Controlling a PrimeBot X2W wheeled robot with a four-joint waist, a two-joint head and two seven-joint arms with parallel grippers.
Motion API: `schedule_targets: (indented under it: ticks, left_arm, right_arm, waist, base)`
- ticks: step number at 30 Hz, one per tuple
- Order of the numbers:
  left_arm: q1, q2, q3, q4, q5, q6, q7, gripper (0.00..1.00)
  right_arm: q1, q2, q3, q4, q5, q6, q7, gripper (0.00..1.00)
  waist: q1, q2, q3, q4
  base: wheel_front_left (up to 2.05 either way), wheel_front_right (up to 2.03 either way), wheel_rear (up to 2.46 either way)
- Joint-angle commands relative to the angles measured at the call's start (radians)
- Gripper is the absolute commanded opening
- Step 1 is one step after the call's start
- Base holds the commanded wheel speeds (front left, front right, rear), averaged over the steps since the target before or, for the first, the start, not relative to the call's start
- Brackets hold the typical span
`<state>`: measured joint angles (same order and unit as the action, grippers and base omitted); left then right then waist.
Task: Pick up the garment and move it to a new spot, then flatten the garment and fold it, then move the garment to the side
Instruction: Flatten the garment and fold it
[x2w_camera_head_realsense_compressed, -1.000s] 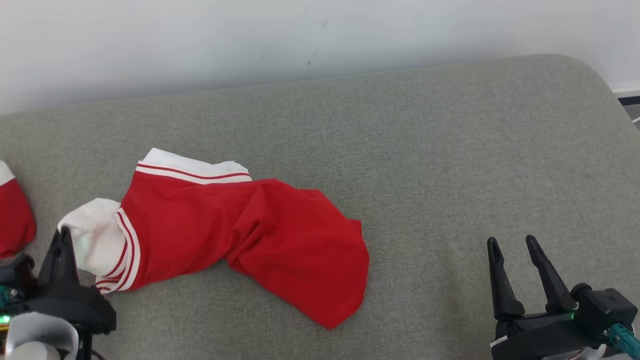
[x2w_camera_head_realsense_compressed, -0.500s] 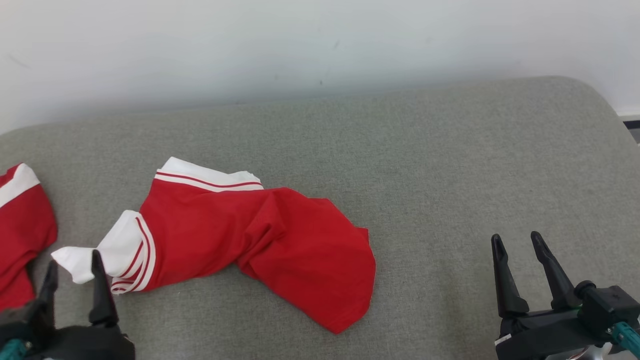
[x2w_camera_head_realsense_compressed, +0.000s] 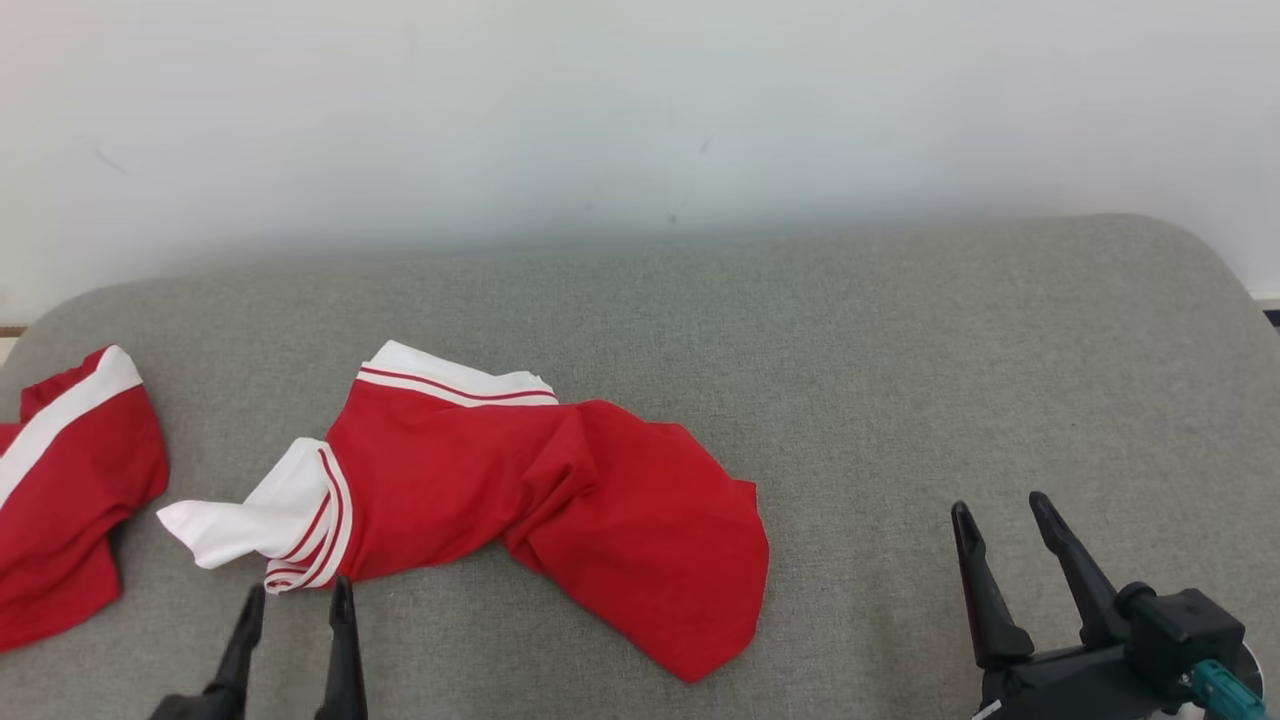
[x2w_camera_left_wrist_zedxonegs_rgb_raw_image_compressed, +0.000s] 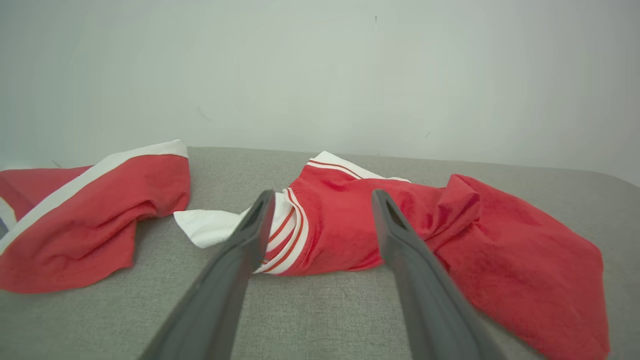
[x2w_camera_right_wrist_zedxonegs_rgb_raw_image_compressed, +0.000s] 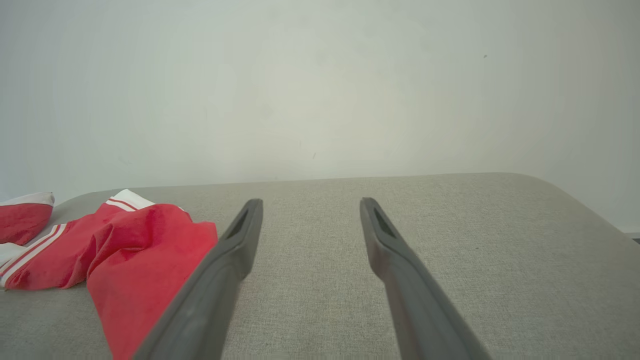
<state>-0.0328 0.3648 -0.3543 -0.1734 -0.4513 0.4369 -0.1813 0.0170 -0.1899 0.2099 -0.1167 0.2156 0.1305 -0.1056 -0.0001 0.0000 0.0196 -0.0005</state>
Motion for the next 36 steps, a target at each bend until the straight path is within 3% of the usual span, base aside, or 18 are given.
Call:
schedule_targets:
  ticks: [1, 27, 31, 36]
  left_arm:
    - [0.022, -0.001, -0.005, -0.005, 0.007, 0.007, 0.004, 1.00]
    - [-0.018, 0.003, -0.023, 0.070, -0.021, -0.024, 0.005, 1.00]
    - [-0.087, 0.017, -0.031, 0.064, -0.027, -0.057, 0.034, 1.00]
    - [-0.257, 0.049, -0.053, 0.109, -0.044, -0.138, 0.147, 1.00]
  right_arm:
    - [0.015, -0.003, 0.003, -0.005, -0.007, 0.000, 0.004, 1.00]
    - [0.063, 0.008, 0.007, -0.035, -0.007, 0.000, 0.037, 1.00]
    - [0.053, 0.009, 0.012, -0.042, -0.009, 0.000, 0.037, 1.00]
    - [0.028, 0.001, 0.025, -0.041, -0.002, 0.000, 0.033, 1.00]
  waist:
    - [0.0001, 0.0000, -0.009, 0.005]
    - [0.0001, 0.0000, -0.021, 0.015]
    - [0.0001, 0.0000, 0.000, 0.010]
    - [0.0001, 0.0000, 0.039, -0.021]
  base:
    - [0.00, 0.00, 0.00]
    - [0.00, 0.00, 0.00]
    - [0.00, 0.00, 0.00]
    - [0.00, 0.00, 0.00]
